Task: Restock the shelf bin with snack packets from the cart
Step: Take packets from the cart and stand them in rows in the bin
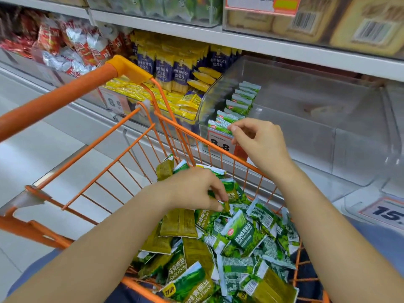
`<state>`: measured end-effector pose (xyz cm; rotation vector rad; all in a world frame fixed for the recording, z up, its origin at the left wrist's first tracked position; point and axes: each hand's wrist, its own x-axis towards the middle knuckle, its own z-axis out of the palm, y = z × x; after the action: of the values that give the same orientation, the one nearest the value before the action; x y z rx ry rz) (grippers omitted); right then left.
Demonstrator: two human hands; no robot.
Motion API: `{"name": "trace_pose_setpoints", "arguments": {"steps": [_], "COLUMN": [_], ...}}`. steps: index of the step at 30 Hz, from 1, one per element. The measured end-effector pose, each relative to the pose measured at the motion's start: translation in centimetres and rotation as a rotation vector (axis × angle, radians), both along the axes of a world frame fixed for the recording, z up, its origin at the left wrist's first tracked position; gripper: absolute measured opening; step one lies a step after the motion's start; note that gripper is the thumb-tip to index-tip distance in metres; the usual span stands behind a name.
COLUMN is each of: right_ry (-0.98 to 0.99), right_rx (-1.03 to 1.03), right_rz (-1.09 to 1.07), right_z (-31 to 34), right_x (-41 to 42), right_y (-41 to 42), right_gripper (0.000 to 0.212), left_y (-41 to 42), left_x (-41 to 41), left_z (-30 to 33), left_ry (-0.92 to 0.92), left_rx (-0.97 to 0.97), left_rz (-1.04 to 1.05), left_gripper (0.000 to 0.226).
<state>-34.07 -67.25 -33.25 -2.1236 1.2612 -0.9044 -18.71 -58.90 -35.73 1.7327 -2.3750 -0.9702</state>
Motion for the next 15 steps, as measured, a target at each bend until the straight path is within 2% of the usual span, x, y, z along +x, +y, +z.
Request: {"name": "trace_pose_setpoints", "arguments": {"steps": [4,7,10,11,14,15], "right_ry": [0.006,0.002,-0.009,-0.061,-0.392,-0.439], "right_rx": [-0.001,0.004,0.011,0.059,0.383,0.475], "right_rz": [0.005,0.014,0.043,0.073,0.268,0.327], "right_z": [-0.3,-0.2,0.0,0.1,1.3,1.6], "right_x": [0.1,0.0,-0.2,-0.2,-0.3,-0.4], "right_y": [0.0,0.1,0.2,0.3,0.7,0.8], "right_gripper": [0.019,0.019,0.017,0.015,0.014,0.018], "left_y": [0.8,0.8,0.7,0.6,0.0,-0.4], "left_x": [-3.6,-4.6,-3.9,-3.5,-2.0,-1.3], "left_z": [-2.0,-2.8,-2.9,-2.4,0.3,1.4], "left_ry": [-0.225,-0.213,0.047,0.161,0.578,0.689], "left_rx": [-0.134,-0.106,-0.034,-0.022,-0.003,-0.031], "left_rz": [-0.185,-0.139,-0.057,-0.018,0.221,0.309], "left_gripper": [0.052,0.043,0.016,0.013,0.012,0.013]}}
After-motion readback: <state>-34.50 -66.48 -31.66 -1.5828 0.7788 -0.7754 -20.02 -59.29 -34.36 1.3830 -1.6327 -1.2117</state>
